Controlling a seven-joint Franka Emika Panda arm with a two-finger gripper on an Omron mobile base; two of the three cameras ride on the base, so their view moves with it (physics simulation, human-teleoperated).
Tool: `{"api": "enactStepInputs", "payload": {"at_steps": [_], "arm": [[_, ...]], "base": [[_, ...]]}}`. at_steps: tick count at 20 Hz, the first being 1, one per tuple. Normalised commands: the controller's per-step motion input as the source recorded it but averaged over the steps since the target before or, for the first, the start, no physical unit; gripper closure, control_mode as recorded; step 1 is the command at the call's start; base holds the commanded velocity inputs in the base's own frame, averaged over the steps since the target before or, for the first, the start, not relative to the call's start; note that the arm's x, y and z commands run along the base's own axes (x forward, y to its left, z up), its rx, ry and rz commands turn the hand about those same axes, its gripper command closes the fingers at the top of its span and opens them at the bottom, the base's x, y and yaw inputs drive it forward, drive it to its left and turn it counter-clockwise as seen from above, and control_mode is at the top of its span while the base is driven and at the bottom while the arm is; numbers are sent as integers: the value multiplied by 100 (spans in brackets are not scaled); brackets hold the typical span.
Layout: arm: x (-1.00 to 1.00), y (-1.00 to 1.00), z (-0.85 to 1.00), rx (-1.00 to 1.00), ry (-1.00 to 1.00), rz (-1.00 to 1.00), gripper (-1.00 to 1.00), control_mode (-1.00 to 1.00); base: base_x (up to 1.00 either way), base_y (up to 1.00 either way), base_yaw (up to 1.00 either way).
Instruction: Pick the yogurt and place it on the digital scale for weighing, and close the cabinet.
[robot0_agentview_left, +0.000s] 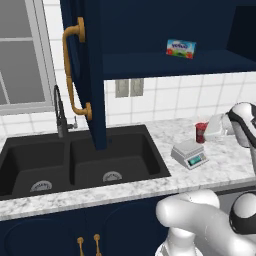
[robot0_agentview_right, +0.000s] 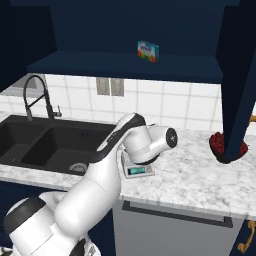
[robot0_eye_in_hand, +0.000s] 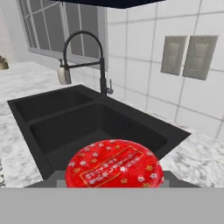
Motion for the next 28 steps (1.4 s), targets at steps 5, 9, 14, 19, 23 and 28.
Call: {"api": "enactStepInputs", "payload": {"at_steps": [5, 9, 14, 19, 23, 28], "arm": [[0, 4, -31, -3, 0, 0, 100, -100], [0, 21, -21, -1, 0, 0, 100, -100], [10, 14, -17, 2, 0, 0, 100, -100], [11, 0, -21, 1, -1, 0, 100, -100], [14, 0, -16, 0, -2, 0, 100, -100], [23, 0, -11, 1, -2, 0, 100, -100]], "base": [[0, 0, 0], [0, 0, 0], [0, 0, 0], [0, 0, 0], [0, 0, 0], [0, 0, 0]]}}
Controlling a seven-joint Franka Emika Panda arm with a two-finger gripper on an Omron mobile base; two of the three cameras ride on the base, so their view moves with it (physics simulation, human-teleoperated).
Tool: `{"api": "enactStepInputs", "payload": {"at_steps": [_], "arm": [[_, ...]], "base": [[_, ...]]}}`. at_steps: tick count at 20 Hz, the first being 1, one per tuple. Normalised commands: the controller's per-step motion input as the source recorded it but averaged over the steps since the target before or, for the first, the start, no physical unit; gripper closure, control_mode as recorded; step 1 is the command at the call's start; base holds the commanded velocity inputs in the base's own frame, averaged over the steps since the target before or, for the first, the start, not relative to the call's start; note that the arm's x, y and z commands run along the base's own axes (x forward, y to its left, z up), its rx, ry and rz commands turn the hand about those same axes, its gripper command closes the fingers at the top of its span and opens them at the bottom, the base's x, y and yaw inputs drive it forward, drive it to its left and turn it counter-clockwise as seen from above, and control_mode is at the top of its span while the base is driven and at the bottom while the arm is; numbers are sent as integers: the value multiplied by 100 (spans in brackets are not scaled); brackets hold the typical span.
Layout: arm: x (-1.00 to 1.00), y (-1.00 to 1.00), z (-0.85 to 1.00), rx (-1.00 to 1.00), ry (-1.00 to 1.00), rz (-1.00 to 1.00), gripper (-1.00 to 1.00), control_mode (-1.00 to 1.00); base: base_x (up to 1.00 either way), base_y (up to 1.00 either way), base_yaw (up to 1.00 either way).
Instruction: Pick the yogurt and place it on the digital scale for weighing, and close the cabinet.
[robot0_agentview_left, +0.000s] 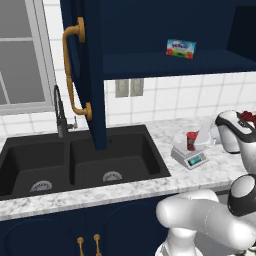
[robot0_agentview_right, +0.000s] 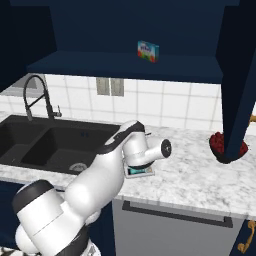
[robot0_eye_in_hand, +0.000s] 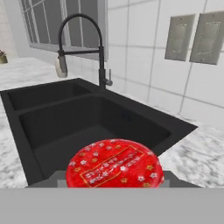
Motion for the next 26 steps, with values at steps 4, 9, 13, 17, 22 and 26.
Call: {"api": "enactStepInputs", "payload": {"at_steps": [4, 9, 13, 17, 22, 26], "arm": [[38, 0, -17, 1, 0, 2, 100, -100], [24, -10, -15, 0, 0, 4, 100, -100], [9, -32, -18, 0, 0, 2, 100, -100], [26, -9, -16, 0, 0, 1, 100, -100], [41, -2, -5, 0, 0, 1, 100, -100], [20, -22, -17, 1, 0, 5, 100, -100]], "base": [[0, 0, 0], [0, 0, 0], [0, 0, 0], [0, 0, 0], [0, 0, 0], [0, 0, 0]]}}
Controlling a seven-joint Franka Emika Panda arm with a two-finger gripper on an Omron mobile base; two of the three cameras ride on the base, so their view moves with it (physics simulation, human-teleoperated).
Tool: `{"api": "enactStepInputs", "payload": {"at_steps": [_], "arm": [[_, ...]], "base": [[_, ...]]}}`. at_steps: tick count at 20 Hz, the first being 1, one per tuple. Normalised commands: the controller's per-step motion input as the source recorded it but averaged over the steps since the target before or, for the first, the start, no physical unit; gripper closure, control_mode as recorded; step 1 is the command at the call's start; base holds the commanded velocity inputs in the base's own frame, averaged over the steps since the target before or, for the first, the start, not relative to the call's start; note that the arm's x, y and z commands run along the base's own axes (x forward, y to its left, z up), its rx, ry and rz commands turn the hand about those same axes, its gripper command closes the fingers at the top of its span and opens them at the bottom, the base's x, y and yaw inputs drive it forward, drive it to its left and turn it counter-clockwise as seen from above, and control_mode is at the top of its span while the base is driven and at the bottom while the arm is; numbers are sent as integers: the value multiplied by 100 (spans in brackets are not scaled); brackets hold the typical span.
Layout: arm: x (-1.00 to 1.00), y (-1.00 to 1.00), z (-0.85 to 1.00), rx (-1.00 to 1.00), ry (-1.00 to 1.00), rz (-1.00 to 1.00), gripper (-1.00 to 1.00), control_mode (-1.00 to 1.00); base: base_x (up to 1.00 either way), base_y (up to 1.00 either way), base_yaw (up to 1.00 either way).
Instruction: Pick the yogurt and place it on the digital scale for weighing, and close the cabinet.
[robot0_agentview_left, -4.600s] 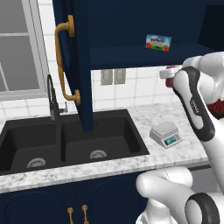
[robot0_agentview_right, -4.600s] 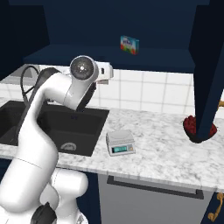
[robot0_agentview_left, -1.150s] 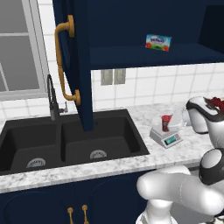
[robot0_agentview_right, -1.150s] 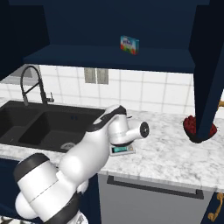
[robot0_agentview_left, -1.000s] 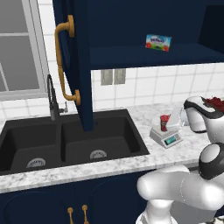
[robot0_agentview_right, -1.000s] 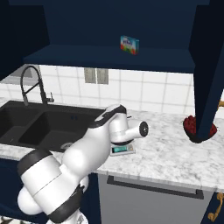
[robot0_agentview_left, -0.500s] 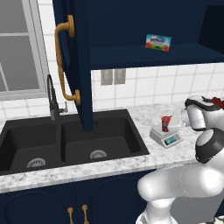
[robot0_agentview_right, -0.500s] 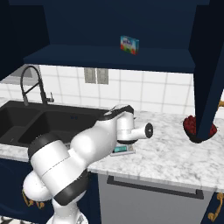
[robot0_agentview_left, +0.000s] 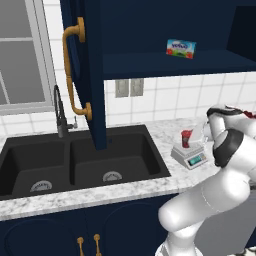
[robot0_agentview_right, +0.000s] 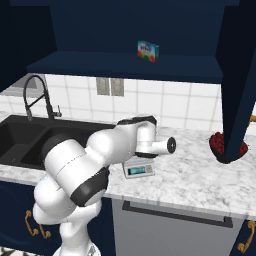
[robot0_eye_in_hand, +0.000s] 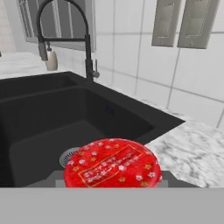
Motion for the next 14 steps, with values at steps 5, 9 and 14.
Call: {"api": "enactStepInputs", "payload": {"at_steps": [5, 9, 14], "arm": [[6, -19, -34, 0, 0, 5, 100, -100], [0, -12, -12, 0, 0, 3, -100, -100], [0, 0, 0, 0, 0, 0, -100, -100]], "base": [[0, 0, 0], [0, 0, 0], [0, 0, 0]]}}
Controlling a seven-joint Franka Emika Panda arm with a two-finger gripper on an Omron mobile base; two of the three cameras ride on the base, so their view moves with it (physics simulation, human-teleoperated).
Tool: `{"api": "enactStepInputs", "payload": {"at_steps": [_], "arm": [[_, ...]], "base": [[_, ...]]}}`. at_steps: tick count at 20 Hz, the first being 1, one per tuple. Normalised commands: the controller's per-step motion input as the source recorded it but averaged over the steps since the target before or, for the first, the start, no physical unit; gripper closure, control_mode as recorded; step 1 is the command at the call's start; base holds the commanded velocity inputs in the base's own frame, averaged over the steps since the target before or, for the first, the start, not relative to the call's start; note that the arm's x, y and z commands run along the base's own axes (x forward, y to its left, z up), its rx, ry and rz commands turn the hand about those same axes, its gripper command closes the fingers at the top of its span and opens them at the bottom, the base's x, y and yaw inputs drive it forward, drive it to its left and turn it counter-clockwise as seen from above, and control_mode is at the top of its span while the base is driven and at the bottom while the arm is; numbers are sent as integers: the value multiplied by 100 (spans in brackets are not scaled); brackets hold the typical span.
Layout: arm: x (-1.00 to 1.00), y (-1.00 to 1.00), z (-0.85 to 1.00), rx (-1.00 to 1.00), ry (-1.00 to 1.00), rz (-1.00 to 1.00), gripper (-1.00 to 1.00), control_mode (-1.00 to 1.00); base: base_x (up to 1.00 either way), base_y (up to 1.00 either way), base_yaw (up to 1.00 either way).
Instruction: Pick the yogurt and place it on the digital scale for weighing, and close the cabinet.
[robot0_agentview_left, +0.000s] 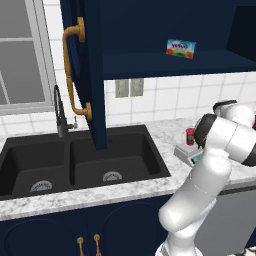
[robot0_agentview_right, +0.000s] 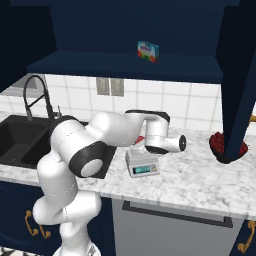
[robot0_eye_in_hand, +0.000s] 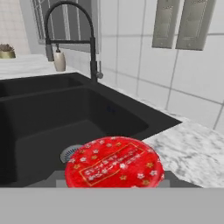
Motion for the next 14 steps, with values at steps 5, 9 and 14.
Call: {"api": "enactStepInputs", "payload": {"at_steps": [5, 9, 14], "arm": [[-4, 0, 0, 0, 0, 0, -100, -100], [-9, 0, 0, 0, -2, 0, -100, -100], [-3, 0, 0, 0, -7, 0, -100, -100]], "base": [[0, 0, 0], [0, 0, 0], [0, 0, 0]]}}
